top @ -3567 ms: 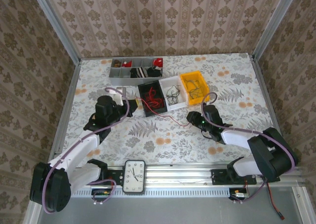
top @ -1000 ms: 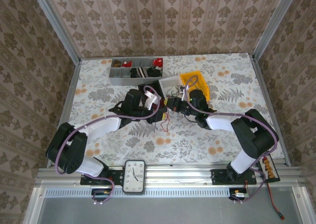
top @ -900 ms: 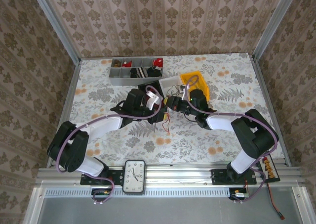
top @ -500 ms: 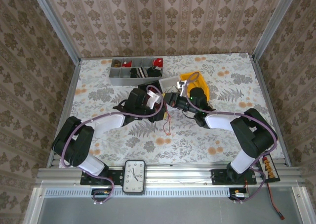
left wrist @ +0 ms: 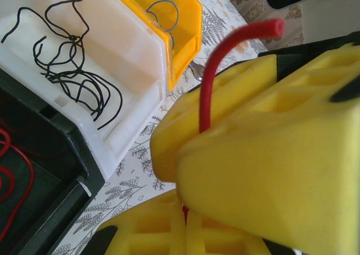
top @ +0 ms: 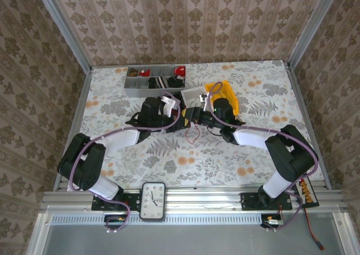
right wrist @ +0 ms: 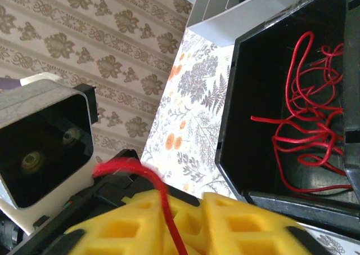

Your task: Untangle the cables

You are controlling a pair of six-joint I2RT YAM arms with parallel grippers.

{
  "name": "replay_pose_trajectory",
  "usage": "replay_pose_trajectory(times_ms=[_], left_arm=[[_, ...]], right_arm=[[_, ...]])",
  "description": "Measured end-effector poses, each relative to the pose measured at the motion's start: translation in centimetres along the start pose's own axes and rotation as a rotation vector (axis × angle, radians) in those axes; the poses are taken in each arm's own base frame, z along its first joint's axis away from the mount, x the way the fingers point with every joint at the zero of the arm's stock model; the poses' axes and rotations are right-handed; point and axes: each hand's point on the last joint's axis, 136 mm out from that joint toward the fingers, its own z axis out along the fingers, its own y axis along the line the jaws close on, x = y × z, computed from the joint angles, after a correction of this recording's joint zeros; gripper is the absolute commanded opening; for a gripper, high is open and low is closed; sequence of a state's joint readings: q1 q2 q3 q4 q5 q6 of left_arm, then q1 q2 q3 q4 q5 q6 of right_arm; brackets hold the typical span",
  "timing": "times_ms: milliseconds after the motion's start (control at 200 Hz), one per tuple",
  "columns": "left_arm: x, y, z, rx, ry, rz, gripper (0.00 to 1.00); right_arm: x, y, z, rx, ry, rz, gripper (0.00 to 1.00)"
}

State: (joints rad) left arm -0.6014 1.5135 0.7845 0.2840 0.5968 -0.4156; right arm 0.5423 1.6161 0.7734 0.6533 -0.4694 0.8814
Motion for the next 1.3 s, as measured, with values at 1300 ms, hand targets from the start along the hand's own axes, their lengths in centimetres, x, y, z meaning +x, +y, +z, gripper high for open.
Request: replay_pose_trajectory(times_ms=[1300], left_arm=[[-2.6,2.7,-2.5,-0.176,-0.142,0.028,0.00]], right_arm=[[8.1,1.6,-5.1,0.020,0.360,-0.159,0.04]])
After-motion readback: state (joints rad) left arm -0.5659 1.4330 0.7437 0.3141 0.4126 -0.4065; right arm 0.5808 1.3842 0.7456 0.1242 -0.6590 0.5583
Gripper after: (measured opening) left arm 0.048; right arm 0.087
